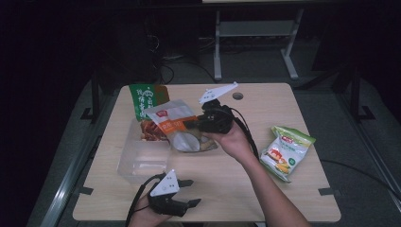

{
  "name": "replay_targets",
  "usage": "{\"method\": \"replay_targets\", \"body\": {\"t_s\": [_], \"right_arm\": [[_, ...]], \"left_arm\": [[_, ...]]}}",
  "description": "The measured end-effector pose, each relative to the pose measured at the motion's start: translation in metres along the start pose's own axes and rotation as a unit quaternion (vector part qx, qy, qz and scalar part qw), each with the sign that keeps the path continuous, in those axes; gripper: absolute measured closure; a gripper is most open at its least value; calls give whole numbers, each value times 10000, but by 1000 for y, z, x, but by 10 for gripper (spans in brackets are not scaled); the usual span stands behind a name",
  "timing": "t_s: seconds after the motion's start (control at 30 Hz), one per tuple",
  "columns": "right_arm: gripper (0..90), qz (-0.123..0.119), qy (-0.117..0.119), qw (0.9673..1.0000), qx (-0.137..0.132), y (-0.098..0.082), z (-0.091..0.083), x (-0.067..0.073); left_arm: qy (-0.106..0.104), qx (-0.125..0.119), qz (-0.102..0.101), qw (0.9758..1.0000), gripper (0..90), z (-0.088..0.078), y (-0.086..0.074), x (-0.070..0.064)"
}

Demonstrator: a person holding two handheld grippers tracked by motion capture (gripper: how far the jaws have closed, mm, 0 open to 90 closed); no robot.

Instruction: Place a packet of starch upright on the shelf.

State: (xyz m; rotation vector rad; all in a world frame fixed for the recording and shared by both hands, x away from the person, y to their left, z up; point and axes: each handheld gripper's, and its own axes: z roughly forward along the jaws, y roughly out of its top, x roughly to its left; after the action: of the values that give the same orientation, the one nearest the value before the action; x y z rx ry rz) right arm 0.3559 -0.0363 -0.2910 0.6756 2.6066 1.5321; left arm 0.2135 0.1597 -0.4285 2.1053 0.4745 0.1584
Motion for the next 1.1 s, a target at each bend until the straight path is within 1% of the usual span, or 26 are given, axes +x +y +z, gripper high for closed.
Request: {"method": "replay_targets", "body": {"t_s": [0.1,0.17,0.23,0.3,0.47,0.5,0.6,0.7,0.8,0.9,1.0,1.1], "right_arm": [[900,-33,55,10000,-11,8,10,2],[900,-53,78,10000,-13,14,16,4],[900,-91,119,9999,-5,20,23,5],[900,-112,148,9998,-14,25,31,7],[900,-94,269,9996,-6,36,56,10],[900,-104,292,9995,2,38,61,10],[900,-39,364,9993,-15,41,75,11],[900,4,414,9991,-4,43,89,12],[900,109,454,9989,10,43,104,11],[900,189,544,9983,13,41,119,10],[900,275,586,9979,-2,37,133,9],[900,371,615,9974,-15,33,142,7]], "left_arm": [[-38,-20,-9,10000,364,1,1,-3],[-71,40,2,10000,363,3,2,-4],[-57,187,151,9997,359,4,2,-4],[-64,280,150,9995,359,3,0,-5],[-37,217,98,9997,358,-6,-4,-4],[-38,198,58,9998,357,-7,-4,-4],[-23,165,82,9998,355,-8,-6,-3],[4,131,20,9999,355,-9,-9,-2],[6,169,-10,9999,356,-9,-10,-1],[-11,114,-97,9999,355,-7,-12,-1],[-18,161,-35,9999,355,-7,-13,-1],[-14,162,-26,9999,355,-8,-13,-1]]}}
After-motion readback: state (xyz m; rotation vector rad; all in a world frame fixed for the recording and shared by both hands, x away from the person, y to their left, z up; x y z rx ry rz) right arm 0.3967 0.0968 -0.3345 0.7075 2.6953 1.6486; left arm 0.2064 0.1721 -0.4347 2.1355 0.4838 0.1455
